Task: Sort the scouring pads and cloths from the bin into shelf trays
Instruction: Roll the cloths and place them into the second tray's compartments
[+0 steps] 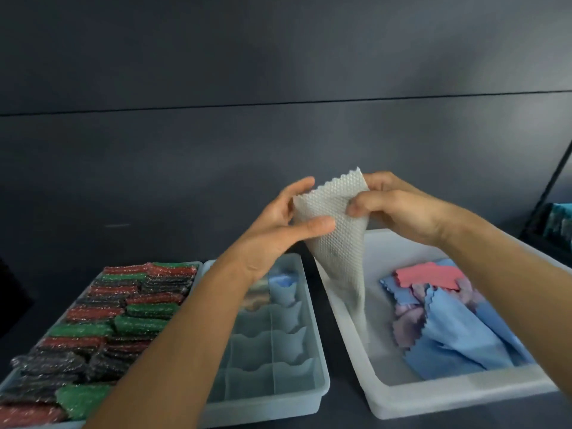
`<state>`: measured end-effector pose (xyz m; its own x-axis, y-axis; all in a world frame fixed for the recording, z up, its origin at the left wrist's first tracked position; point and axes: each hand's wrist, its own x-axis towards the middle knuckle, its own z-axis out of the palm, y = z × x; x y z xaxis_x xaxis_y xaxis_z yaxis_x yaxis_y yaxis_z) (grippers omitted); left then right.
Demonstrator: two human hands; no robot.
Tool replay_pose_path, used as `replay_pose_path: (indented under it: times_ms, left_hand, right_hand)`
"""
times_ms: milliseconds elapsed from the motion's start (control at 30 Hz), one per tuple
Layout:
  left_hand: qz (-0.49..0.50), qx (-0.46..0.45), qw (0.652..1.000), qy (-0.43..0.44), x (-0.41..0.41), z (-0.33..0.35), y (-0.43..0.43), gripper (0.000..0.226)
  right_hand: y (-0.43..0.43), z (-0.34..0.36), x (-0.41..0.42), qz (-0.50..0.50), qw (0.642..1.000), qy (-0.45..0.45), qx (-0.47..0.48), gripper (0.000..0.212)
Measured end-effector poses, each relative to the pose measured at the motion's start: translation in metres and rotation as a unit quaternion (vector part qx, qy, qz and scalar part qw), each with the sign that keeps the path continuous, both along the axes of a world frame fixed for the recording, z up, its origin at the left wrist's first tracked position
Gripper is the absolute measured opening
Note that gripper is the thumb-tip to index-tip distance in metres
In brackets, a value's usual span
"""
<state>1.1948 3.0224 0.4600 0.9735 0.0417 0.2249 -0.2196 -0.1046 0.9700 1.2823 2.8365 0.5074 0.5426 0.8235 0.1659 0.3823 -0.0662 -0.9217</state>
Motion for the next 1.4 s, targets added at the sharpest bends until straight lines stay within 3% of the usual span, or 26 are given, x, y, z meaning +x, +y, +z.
replay_pose_path:
  times_ms: [100,233,367,533,800,933,1100,1167,1233,1300,1400]
  left_hand:
    - [-0.041,0.012,0.999,0.006,-0.009,0.029,0.017,0.053]
    - [0.003,-0.037,0.999,-0.01,-0.026,0.046,0.041,0.03]
    - [0.059,-0.04,0.996,-0.053,-0.039,0.06,0.049,0.019]
    - [0.155,-0.014,0.984,-0.086,-0.049,0.073,0.056,0.016]
    - [0.169,-0.061,0.979,-0.099,-0.062,0.077,0.073,0.016]
    - [0.338,0.007,0.933,-0.123,-0.057,0.074,0.075,0.028]
    - [0.385,0.058,0.912,-0.129,-0.059,0.068,0.068,0.032]
    - [0.351,0.032,0.927,-0.128,-0.066,0.07,0.062,0.025]
    - [0.208,-0.011,0.976,-0.065,-0.072,0.07,0.05,0.036]
    - [0.101,-0.048,0.993,-0.037,-0.073,0.067,0.038,0.047]
    - [0.161,-0.077,0.98,-0.083,-0.065,0.06,0.035,0.025]
  right_hand:
    - [0.015,0.012,-0.007,-0.016,0.996,0.032,0.085,0.023]
    - [0.028,0.022,-0.009,-0.029,0.98,0.092,0.172,0.027]
    - [0.042,0.025,-0.018,-0.066,0.978,0.041,0.192,0.012]
    - [0.061,0.027,-0.029,-0.122,0.97,-0.034,0.207,0.017]
    - [0.08,0.036,-0.044,-0.054,0.972,0.021,0.229,0.029]
    - [0.087,0.038,-0.047,-0.078,0.969,0.03,0.232,0.023]
    - [0.093,0.037,-0.05,-0.1,0.971,0.027,0.216,0.016]
    - [0.096,0.036,-0.052,-0.15,0.965,-0.023,0.214,0.019]
    - [0.102,0.03,-0.057,-0.192,0.951,-0.141,0.198,0.02]
    - [0.108,0.02,-0.068,-0.181,0.93,-0.267,0.176,0.01]
    - [0.111,-0.001,-0.08,-0.138,0.914,-0.369,0.101,0.019]
